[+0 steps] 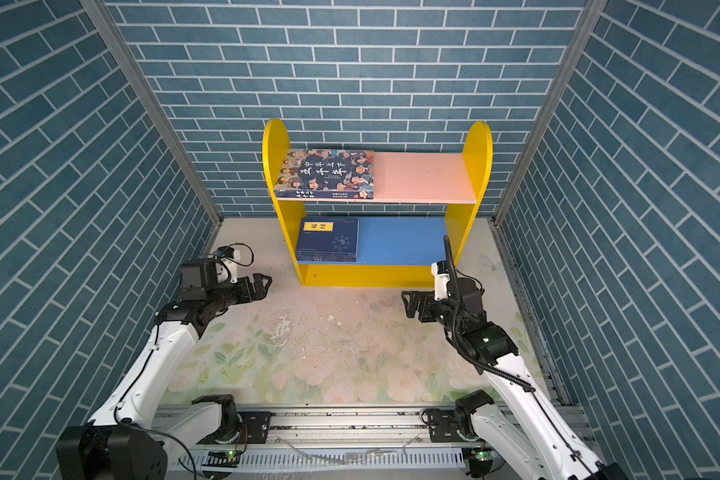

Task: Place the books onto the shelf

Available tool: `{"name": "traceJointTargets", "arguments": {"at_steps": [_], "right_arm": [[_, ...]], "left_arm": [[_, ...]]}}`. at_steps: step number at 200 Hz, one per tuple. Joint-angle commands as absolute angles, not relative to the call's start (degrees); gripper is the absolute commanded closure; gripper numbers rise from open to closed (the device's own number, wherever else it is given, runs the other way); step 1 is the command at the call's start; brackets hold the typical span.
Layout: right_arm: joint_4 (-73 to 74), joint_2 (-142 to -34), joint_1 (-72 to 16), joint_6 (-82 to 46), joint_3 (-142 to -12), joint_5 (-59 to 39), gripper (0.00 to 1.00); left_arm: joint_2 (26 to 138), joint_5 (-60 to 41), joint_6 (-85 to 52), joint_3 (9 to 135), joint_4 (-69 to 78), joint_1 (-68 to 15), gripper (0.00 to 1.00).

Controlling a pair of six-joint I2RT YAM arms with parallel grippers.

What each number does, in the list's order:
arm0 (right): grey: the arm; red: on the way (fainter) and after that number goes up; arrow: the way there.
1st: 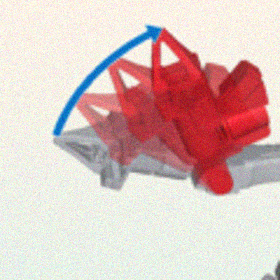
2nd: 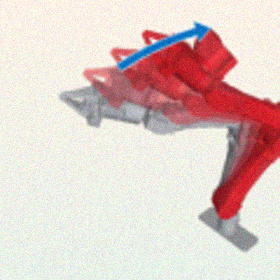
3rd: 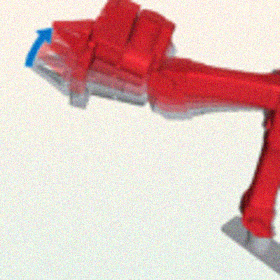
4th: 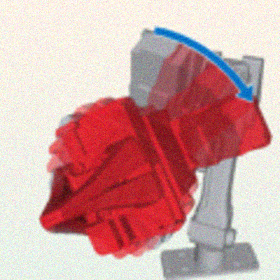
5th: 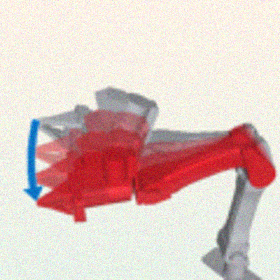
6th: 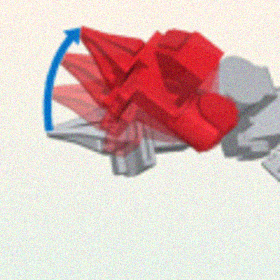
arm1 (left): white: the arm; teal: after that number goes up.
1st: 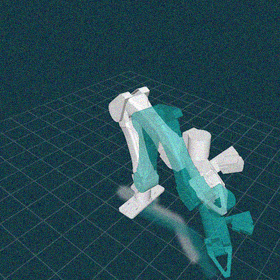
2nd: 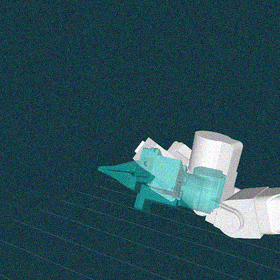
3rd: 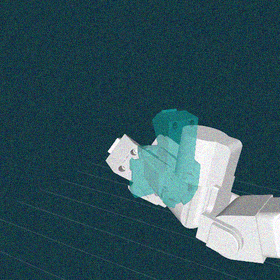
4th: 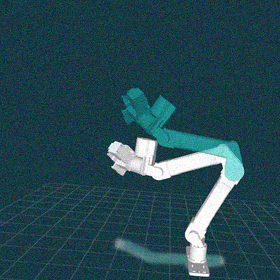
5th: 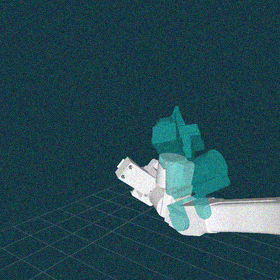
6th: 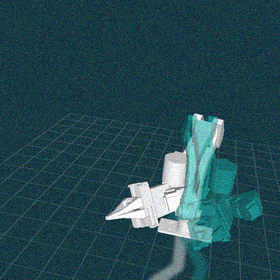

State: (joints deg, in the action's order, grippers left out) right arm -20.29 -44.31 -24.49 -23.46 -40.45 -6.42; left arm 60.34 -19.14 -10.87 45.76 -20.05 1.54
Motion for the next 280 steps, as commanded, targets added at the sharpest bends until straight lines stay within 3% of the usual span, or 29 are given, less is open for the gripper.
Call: {"name": "traceJointTargets", "arguments": {"at_steps": [1, 65, 114, 201, 227, 280], "right_arm": [[-21.3, -42.3, -24.6, -18.3, -40.6, 0.3, 0.01], [-8.6, -33.1, -24.5, -14.2, -27.3, 10.8, 0.01], [1.0, -27.4, -24.4, -8.5, -19.5, 24.6, 0.01], [15.2, -36.1, -14.9, -2.0, -14.6, 23.6, 0.01], [28.1, -42.7, -7.5, -7.9, -10.5, 21.9, 0.01], [49.6, -56.3, -2.5, -8.9, -5.1, 19.2, 0.01]], "left_arm": [[60.6, -15.6, -9.7, 44.0, -16.3, 1.8, 0.00], [60.6, -11.7, -6.6, 35.1, -2.1, 1.8, 0.00], [62.6, -14.2, -3.5, 27.8, 11.6, 1.8, 0.00], [68.7, -12.1, -1.4, 22.4, 34.6, 1.9, 0.00], [70.3, -12.2, -2.1, 24.2, 33.1, 2.8, 0.00], [70.0, -12.9, 3.3, 18.3, 45.8, 3.0, 0.00]]}}
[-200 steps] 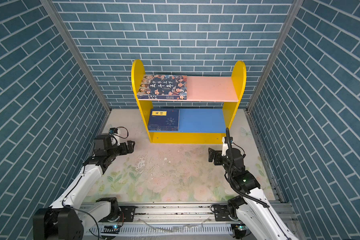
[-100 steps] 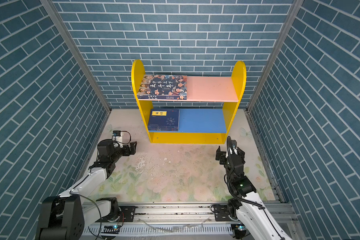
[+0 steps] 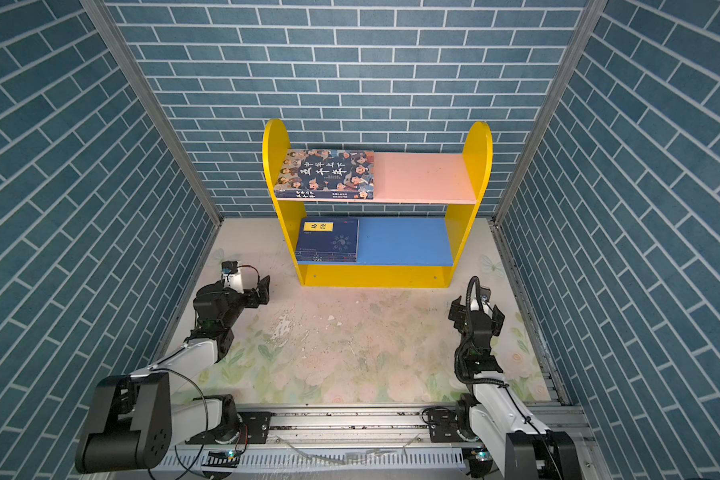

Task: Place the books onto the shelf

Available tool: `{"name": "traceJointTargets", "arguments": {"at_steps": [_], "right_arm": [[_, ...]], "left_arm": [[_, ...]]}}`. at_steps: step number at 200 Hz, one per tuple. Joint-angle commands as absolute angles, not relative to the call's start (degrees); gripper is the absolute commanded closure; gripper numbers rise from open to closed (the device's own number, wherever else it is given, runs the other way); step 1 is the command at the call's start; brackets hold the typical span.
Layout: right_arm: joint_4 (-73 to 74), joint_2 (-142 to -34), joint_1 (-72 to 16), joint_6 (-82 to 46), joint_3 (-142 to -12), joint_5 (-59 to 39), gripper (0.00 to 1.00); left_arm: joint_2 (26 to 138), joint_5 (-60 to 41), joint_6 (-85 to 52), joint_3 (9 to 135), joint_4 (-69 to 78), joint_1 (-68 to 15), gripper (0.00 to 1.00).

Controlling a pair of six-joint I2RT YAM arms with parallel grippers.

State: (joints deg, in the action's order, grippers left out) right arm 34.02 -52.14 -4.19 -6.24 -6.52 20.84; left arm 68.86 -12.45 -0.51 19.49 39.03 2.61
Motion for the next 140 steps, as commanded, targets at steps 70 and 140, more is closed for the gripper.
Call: {"name": "traceJointTargets", "arguments": {"at_steps": [70, 140], "right_arm": [[71.4, -70.8, -0.5, -8.2, -1.0, 12.7, 0.01], [68.0, -72.8, 2.0, -7.0, -4.3, 8.7, 0.01]], "left_arm": [[86.1, -11.2, 1.0, 9.8, 71.7, 4.8, 0.00], [90.1, -11.3, 2.8, 9.3, 76.9, 3.4, 0.00]]}}
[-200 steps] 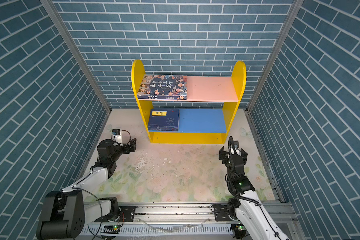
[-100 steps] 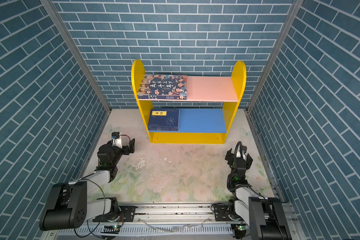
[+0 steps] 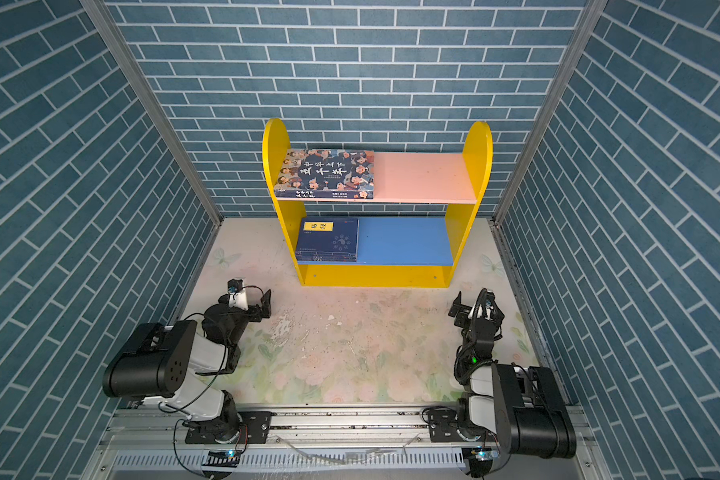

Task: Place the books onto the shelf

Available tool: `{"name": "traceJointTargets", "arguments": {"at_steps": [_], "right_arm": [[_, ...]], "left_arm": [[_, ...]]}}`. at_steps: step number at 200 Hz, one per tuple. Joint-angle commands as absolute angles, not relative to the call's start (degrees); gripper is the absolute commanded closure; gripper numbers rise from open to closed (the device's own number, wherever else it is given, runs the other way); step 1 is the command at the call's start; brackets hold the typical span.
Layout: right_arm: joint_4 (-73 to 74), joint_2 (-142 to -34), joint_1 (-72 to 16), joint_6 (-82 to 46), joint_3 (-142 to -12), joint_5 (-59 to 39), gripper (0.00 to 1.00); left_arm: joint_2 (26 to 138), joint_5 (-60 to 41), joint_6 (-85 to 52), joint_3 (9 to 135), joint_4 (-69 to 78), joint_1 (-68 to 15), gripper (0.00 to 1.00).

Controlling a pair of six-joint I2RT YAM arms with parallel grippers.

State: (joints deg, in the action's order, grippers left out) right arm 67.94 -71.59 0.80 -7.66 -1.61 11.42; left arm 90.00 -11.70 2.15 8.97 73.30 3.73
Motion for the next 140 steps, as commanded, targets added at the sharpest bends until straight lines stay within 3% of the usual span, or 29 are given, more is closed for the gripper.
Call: {"name": "traceJointTargets", "arguments": {"at_steps": [1, 29, 50, 103, 140], "right_arm": [[68.2, -73.0, 2.1, -6.8, -4.4, 8.7, 0.01], [80.1, -85.9, 2.9, -6.4, -5.3, 9.0, 0.01], [80.2, -91.4, 3.5, -5.7, -8.3, 5.5, 0.01], [60.9, -88.1, 6.0, -7.8, -16.3, 1.7, 0.01], [55.0, -88.1, 5.9, -6.5, -19.7, -1.3, 0.01]], "left_arm": [[90.1, -11.3, 2.8, 9.3, 76.9, 3.4, 0.00], [90.1, -12.1, 3.0, 9.7, 76.3, 3.4, 0.00], [89.7, -12.7, 3.1, 10.5, 74.4, 3.4, 0.00], [87.9, -13.7, 4.0, 21.1, 52.4, 3.4, 0.00], [87.8, -13.0, 4.7, 21.1, 52.2, 2.5, 0.00]]}}
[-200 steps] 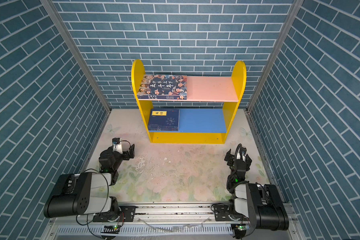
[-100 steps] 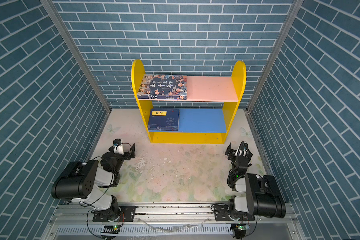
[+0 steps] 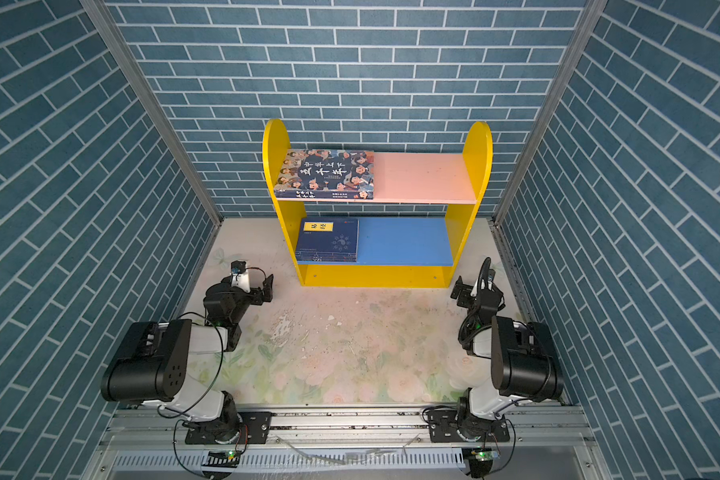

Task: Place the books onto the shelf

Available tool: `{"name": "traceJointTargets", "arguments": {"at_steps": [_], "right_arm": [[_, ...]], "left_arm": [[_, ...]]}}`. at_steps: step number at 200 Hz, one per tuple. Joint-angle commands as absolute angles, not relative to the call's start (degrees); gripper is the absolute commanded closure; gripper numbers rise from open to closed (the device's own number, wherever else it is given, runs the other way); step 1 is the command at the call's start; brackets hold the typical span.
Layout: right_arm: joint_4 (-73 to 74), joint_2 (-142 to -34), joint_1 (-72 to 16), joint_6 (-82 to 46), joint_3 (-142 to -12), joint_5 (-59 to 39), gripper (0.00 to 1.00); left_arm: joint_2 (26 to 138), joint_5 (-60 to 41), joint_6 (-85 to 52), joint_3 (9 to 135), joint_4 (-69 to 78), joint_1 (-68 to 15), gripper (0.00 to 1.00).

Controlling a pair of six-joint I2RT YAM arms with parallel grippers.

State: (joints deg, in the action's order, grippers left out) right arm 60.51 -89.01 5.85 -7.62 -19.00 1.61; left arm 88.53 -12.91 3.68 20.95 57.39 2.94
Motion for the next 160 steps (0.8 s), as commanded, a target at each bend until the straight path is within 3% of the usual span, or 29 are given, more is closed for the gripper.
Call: {"name": "traceJointTargets", "arguments": {"at_steps": [1, 160], "right_arm": [[55.0, -88.1, 5.9, -6.5, -19.7, -1.3, 0.01], [53.4, -88.1, 5.2, -6.0, -20.5, 0.6, 0.01]], "left_arm": [[87.8, -13.0, 4.7, 21.1, 52.2, 2.5, 0.00], [87.9, -13.0, 4.7, 21.1, 52.3, 2.5, 0.00]]}}
